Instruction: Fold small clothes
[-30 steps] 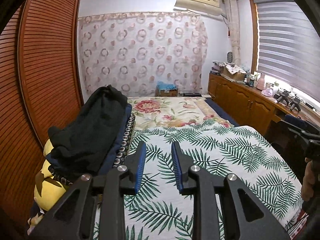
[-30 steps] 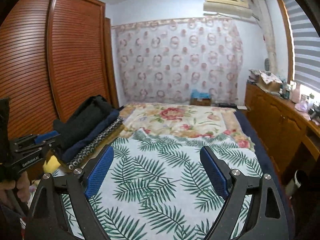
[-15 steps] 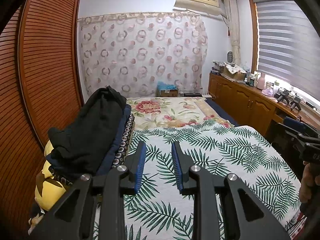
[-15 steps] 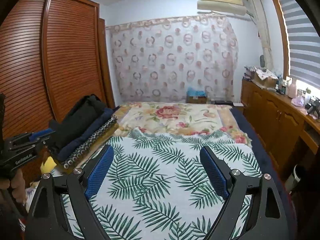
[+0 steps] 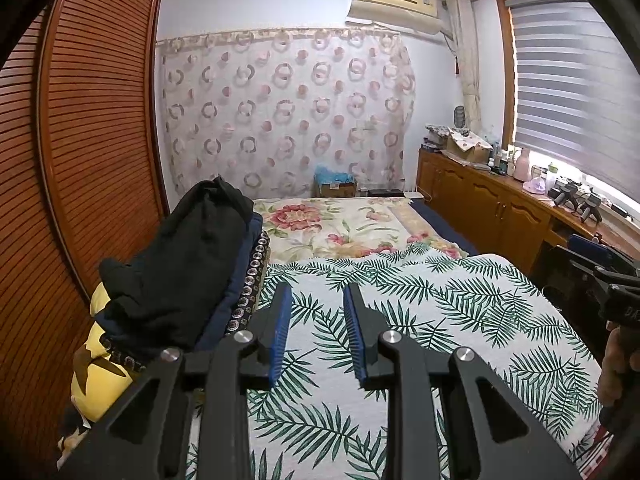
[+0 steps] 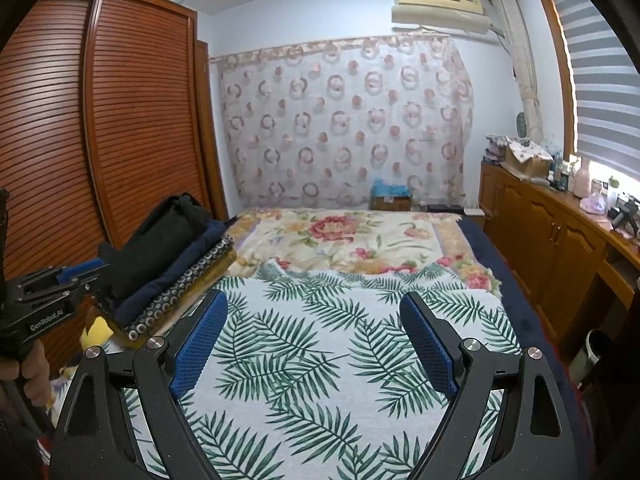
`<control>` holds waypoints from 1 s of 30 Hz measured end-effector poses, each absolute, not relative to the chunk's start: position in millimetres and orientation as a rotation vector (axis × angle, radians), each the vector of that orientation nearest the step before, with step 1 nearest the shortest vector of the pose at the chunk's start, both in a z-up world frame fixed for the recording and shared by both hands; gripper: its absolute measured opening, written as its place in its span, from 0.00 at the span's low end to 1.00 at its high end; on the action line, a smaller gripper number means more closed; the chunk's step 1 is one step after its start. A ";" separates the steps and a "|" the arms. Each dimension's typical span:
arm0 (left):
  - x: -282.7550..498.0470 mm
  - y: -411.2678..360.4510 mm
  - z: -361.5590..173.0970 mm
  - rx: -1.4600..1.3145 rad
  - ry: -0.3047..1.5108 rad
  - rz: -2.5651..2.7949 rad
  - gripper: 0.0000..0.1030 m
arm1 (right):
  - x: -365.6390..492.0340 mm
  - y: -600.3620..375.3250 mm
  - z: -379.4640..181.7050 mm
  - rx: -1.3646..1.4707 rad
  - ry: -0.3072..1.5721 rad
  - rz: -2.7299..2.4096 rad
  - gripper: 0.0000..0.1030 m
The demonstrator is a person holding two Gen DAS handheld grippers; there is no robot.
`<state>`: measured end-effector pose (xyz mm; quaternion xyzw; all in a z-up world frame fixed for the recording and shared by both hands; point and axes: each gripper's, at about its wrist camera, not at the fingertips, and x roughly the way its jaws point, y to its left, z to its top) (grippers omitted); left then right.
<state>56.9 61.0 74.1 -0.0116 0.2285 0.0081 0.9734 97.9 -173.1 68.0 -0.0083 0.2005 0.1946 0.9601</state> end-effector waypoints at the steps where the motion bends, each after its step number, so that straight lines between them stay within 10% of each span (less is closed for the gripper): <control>1: 56.7 61.0 74.0 -0.023 0.462 0.016 0.25 | 98.3 -173.0 67.9 -0.017 0.406 0.394 0.87; 30: 55.0 59.2 76.1 -0.023 0.455 0.016 0.26 | 97.2 -176.3 70.0 -0.012 0.402 0.389 0.87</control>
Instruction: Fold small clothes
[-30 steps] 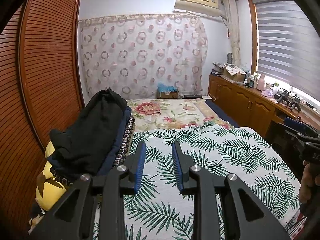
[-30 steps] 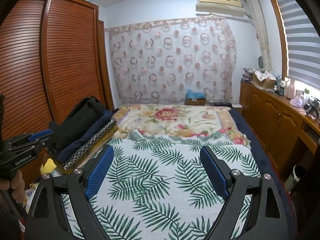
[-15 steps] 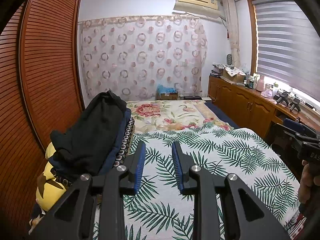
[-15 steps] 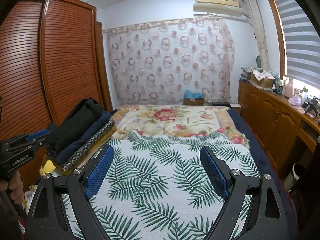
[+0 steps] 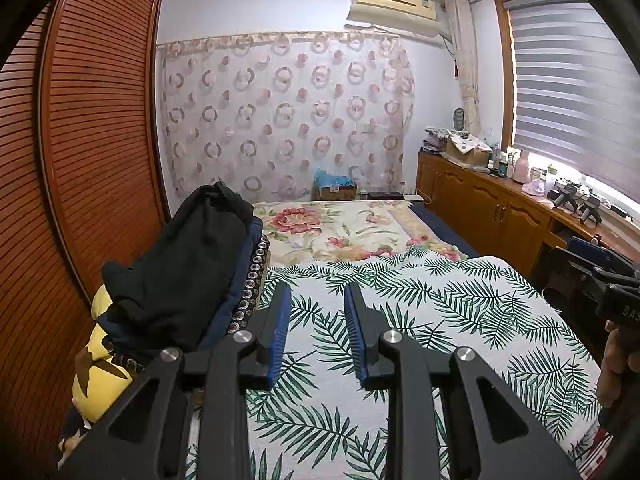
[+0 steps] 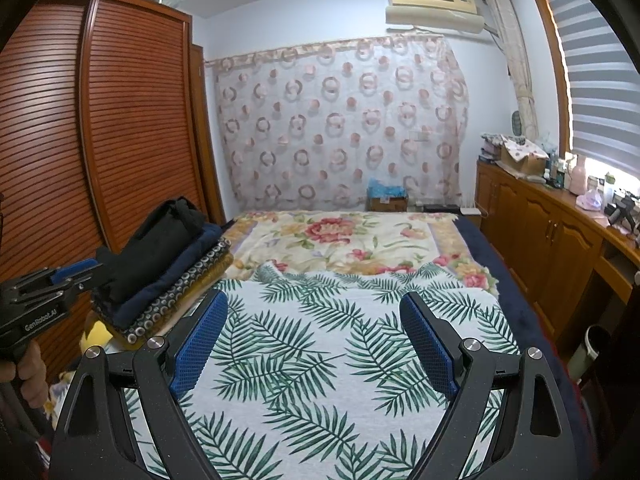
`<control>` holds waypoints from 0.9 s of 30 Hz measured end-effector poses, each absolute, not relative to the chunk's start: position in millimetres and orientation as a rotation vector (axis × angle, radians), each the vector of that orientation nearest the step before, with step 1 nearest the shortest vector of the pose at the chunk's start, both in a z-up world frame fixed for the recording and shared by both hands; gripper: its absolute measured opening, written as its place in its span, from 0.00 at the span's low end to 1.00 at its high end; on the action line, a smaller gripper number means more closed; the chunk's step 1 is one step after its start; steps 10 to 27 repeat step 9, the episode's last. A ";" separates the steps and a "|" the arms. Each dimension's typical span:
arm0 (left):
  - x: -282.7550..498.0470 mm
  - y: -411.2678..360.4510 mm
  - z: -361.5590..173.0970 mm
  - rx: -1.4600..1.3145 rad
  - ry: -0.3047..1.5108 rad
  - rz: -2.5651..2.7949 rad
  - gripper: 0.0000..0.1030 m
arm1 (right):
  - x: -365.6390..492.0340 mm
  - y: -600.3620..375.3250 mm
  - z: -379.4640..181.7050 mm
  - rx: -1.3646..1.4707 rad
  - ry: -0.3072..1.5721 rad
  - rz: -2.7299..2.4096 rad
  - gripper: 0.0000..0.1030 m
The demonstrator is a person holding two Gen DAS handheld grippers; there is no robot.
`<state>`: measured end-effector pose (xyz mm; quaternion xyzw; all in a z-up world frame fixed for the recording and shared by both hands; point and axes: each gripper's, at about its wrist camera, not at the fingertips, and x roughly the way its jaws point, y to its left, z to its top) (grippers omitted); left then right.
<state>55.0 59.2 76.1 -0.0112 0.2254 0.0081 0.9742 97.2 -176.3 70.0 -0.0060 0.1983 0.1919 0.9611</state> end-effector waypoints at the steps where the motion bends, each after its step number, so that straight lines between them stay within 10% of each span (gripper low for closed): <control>1: 54.8 59.2 76.4 -0.022 0.454 0.017 0.26 | 97.7 -176.1 69.6 -0.012 0.403 0.389 0.87; 27: 54.5 59.3 77.7 -0.024 0.453 0.017 0.26 | 97.7 -176.2 69.1 -0.012 0.402 0.389 0.87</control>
